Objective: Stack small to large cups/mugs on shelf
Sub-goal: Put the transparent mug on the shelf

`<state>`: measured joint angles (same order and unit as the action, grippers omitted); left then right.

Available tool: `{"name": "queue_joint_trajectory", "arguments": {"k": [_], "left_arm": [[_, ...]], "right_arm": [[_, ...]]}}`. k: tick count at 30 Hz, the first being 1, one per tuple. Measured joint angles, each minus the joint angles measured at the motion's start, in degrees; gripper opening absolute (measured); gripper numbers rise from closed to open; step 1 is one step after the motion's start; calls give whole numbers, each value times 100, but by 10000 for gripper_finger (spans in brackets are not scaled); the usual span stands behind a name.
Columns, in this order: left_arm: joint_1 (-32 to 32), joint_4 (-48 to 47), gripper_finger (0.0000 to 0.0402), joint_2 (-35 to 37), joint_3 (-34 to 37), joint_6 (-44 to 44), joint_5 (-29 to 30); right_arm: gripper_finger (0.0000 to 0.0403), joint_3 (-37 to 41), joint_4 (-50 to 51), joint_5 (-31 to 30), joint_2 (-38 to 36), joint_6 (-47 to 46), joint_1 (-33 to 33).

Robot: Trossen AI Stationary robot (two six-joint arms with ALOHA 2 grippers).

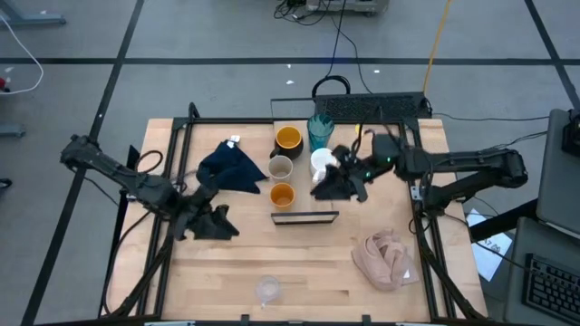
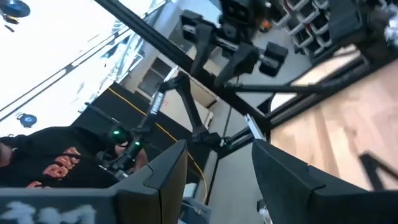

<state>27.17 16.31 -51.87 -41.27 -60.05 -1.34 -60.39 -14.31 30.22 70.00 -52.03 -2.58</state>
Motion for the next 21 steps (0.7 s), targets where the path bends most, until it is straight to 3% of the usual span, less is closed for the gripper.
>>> {"name": "queue_joint_trajectory", "arguments": {"k": [4, 6, 10, 14, 21], "left_arm": [[287, -1822, 201, -389, -717, -315, 106], [351, -2261, 204, -605, -984, -573, 145], [426, -2302, 204, -952, -1360, -676, 436], [604, -2409, 205, -1275, -1577, -809, 1047], [861, -2354, 205, -1729, -1703, -1419, 1623]], "right_arm": [[171, 202, -71, -485, 4, 70, 439], [171, 202, -71, -689, 1, 220, 619], [171, 204, 4, -826, 0, 560, 955], [171, 204, 210, -1104, 4, 1280, 1376], [171, 185, 140, -1376, 130, 2614, 2071]]}}
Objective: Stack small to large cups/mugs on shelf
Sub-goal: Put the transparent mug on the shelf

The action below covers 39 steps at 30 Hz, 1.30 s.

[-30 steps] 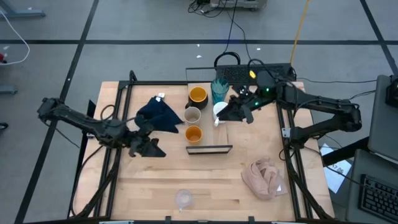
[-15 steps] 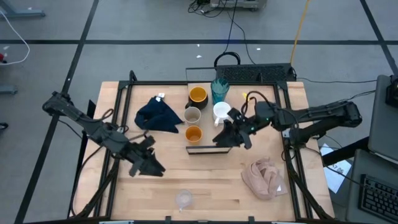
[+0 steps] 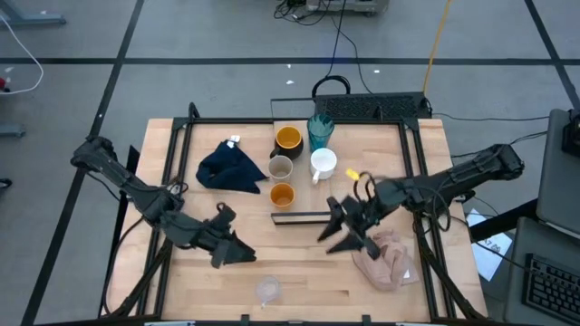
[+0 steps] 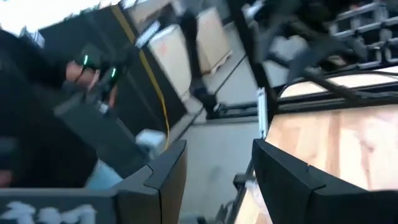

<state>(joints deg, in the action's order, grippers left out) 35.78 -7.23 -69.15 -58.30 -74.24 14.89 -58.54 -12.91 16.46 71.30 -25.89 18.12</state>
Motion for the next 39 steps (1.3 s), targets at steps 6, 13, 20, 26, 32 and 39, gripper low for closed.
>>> {"name": "queue_joint_trajectory", "arguments": {"k": [6, 13, 20, 26, 32, 39], "left_arm": [[325, -422, 205, -636, 2, -1321, -373], [608, -761, 204, -1173, 7, -2311, -233], [599, -1050, 201, -1622, 7, -2784, -558], [356, -1569, 171, -1676, 11, -2796, -600], [20, -1244, 138, -1690, 13, -1851, -787], [-258, -948, 134, -1911, 2, -1323, -1549]], "right_arm": [[171, 2, 31, -42, 83, 481, 260], [171, 1, 101, -81, 82, 560, 378], [171, 0, 817, -453, 82, 715, 720], [171, 0, 1026, -624, 82, 861, 976], [171, 0, 1152, -633, 82, 808, 981], [171, 2, 1354, -624, 79, 756, 982]]}}
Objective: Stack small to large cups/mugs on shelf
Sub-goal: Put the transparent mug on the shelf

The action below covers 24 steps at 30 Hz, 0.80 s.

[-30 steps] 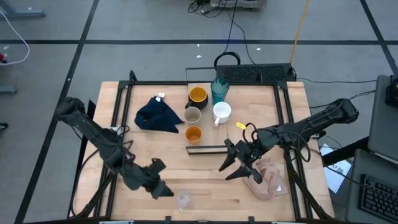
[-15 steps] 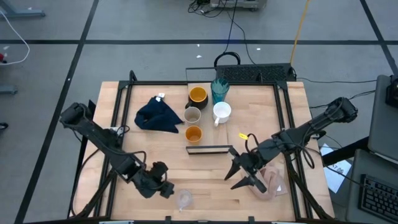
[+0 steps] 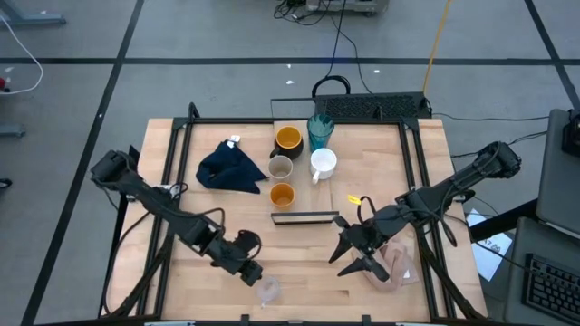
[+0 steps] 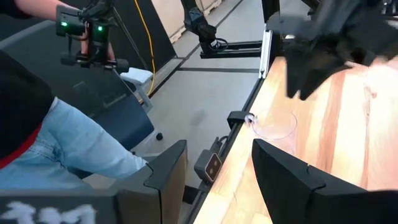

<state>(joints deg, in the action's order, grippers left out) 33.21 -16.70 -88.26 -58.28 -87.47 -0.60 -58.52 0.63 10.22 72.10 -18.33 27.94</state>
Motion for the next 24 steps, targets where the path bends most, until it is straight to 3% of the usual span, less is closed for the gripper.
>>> {"name": "queue_joint_trajectory", "arguments": {"k": [24], "left_arm": [[-22, 321, 133, -597, -13, 323, -324]], "right_arm": [[171, 0, 440, 7, 0, -48, -35]]}}
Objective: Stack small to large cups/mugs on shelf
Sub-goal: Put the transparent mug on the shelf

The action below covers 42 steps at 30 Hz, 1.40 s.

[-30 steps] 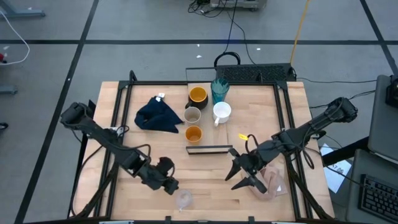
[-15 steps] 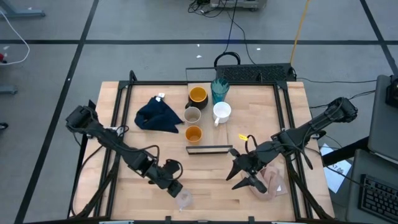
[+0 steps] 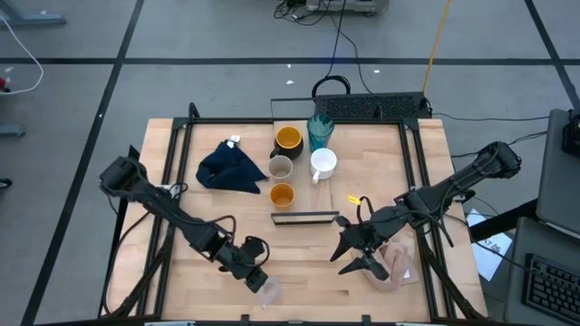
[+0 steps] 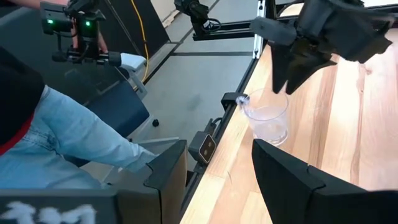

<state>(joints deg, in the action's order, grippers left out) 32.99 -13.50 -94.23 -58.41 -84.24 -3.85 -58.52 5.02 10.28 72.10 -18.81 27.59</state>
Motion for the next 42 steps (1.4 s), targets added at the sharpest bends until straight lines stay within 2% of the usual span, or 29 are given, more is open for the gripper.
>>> {"name": "queue_joint_trajectory", "arguments": {"k": [7, 29, 33, 38, 42], "left_arm": [[-12, -154, 133, -123, 13, 58, -265], [-114, 29, 130, -193, 11, 207, -264], [-145, 33, 99, -225, 8, 314, -269], [-356, 75, 18, -221, 7, 549, -87], [-526, 166, 5, -221, 7, 710, -155]], "right_arm": [[171, 0, -31, 0, 0, -22, -24], [171, 0, 4, 2, 0, -17, -24], [171, 0, 4, 2, 0, -17, -24], [171, 0, 4, 0, 0, -20, -24], [171, 0, 4, -11, 0, -24, -24]]}}
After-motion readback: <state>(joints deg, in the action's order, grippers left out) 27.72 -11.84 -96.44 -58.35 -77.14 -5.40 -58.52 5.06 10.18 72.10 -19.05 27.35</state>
